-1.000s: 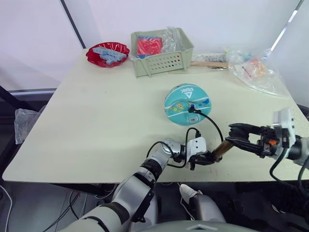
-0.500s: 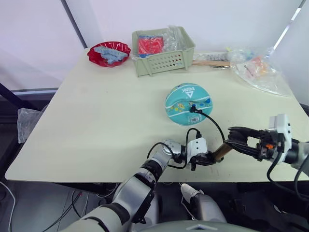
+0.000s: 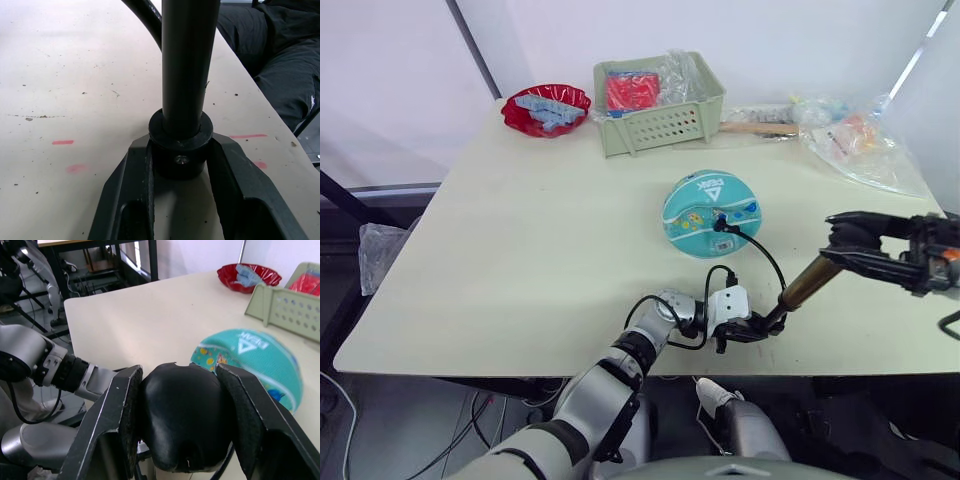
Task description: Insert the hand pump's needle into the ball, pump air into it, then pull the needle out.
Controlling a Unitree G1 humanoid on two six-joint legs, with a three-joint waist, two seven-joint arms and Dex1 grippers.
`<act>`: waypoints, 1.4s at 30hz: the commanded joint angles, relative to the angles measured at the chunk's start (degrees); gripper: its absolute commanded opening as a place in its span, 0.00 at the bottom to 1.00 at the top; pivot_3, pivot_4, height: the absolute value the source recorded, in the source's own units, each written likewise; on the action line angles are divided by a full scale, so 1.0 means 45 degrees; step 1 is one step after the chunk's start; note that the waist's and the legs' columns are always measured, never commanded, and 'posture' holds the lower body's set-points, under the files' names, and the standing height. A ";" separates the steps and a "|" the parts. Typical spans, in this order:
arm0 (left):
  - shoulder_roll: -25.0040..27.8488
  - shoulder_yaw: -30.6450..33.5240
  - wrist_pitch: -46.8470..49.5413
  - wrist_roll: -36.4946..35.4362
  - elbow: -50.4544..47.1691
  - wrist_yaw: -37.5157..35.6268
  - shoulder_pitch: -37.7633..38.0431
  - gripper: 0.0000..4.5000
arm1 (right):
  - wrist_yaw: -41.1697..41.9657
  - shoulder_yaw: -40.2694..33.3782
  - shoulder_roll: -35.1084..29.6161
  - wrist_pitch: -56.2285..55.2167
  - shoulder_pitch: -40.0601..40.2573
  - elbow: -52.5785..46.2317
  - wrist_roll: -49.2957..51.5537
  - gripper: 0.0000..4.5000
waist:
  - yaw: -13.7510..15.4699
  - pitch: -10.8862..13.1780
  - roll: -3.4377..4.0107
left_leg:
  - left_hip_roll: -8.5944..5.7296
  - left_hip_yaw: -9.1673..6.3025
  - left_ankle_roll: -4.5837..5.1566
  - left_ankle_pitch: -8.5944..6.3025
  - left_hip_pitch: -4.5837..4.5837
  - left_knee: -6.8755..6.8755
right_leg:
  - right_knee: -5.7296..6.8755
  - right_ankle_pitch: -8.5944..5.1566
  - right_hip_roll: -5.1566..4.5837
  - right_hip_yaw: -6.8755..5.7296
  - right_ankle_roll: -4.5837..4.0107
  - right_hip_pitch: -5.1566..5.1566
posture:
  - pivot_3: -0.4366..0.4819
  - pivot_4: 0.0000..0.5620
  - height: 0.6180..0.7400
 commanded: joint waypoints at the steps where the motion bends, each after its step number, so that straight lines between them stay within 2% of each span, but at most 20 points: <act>1: 0.0393 -0.0344 0.0523 0.0672 0.1110 -0.0078 0.0372 0.23 | 0.0040 -0.1399 -0.0549 0.0047 -0.0785 0.0346 0.0569 0.41 | -0.0002 0.0002 -0.0002 | 0.0001 0.0001 0.0000 0.0000 0.0000 0.0000 | 0.0000 0.0000 -0.0001 0.0000 0.0000 0.0000 | 0.48 0.27 0.98; 7: 0.0414 -0.0287 0.0655 0.0636 0.1180 -0.0059 0.0323 0.23 | -0.0133 -0.1257 -0.0572 0.0384 -0.1426 0.0533 0.1077 0.41 | -0.0003 0.0015 0.0008 | 0.0001 0.0005 0.0000 0.0000 0.0000 0.0002 | 0.0000 0.0000 -0.0006 0.0005 0.0000 -0.0001 | 0.48 0.27 0.98; 17: 0.0228 0.0182 0.1772 0.0153 0.0975 -0.0790 0.0337 0.23 | 0.0623 0.0527 0.0575 -0.0296 0.0696 0.0076 -0.1071 0.41 | -0.0033 -0.0035 -0.0056 | 0.0005 0.0003 0.0000 0.0000 0.0023 0.0002 | 0.0001 -0.0007 0.0006 0.0002 0.0015 0.0008 | 0.48 0.27 0.98; 21: 0.0355 0.0038 0.1505 0.0347 0.0866 -0.0857 0.0371 0.23 | 0.0580 0.1428 0.1350 -0.0963 0.1457 0.0061 -0.1819 0.41 | -0.0036 -0.0117 -0.0158 | 0.0023 -0.0007 0.0000 0.0000 0.0032 -0.0003 | 0.0002 -0.0024 0.0022 -0.0005 0.0035 0.0010 | 0.48 0.27 0.98; 28: 0.0421 0.0057 0.1160 0.0452 0.0894 -0.0555 0.0381 0.23 | 0.0507 0.3221 0.2286 -0.2221 0.2491 0.0134 -0.3592 0.41 | -0.0030 -0.0133 -0.0174 | 0.0035 -0.0015 0.0000 0.0000 0.0031 -0.0005 | 0.0001 -0.0006 0.0030 -0.0008 -0.0005 0.0009 | 0.48 0.27 0.98; 32: 0.0404 0.0056 0.0931 0.0444 0.0920 -0.0569 0.0370 0.23 | 0.0623 0.4680 0.2986 -0.3506 0.3183 0.0801 -0.5390 0.41 | -0.0030 -0.0138 -0.0174 | 0.0032 -0.0014 0.0000 0.0000 0.0030 -0.0007 | 0.0001 -0.0007 0.0027 -0.0008 -0.0006 0.0009 | 0.48 0.27 0.98; 38: 0.0357 0.0105 0.0932 0.0480 0.0967 -0.0336 0.0318 0.23 | 0.0425 0.5846 0.3575 -0.4571 0.3473 0.1628 -0.6919 0.41 | -0.0030 -0.0152 -0.0163 | 0.0027 -0.0017 -0.0001 0.0000 0.0030 -0.0008 | 0.0000 -0.0009 0.0028 -0.0013 -0.0009 0.0009 | 0.48 0.27 0.98; 42: 0.0352 0.0065 0.0900 0.0571 0.1010 -0.0195 0.0267 0.23 | 0.0276 0.5752 0.3716 -0.4610 0.3378 0.1497 -0.6733 0.41 | -0.0030 -0.0176 -0.0200 | 0.0026 -0.0025 -0.0001 0.0000 0.0036 -0.0007 | 0.0000 -0.0011 0.0030 -0.0021 -0.0007 0.0015 | 0.48 0.27 0.98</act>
